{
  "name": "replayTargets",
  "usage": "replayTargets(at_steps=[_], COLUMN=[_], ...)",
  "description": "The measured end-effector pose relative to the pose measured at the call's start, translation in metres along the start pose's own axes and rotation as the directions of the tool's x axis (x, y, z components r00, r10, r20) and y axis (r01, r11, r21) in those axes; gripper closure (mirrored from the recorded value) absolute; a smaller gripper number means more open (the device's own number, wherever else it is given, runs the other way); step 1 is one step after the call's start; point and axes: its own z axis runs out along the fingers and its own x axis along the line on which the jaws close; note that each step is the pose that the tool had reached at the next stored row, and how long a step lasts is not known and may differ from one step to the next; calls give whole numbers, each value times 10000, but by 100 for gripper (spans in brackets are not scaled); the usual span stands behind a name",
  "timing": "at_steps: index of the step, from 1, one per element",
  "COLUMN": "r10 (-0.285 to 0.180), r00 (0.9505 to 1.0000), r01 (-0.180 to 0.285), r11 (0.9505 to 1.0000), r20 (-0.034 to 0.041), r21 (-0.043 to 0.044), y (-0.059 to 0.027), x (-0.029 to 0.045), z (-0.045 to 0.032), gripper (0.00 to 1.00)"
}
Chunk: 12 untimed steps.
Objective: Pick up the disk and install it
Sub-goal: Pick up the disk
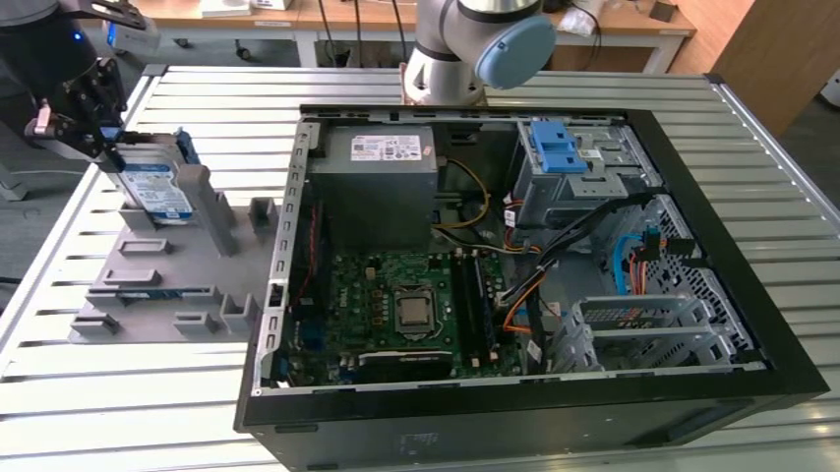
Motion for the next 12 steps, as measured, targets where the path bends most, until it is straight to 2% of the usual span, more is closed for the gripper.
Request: replayTargets(at_steps=[7,12], r10=[-42,-391], r00=[10000,9992], r01=[42,391], r11=[10000,9992], r20=[-2,-8], r21=[-2,-12], y=[0,0], x=[1,4], z=[-1,-1], gripper=[63,63])
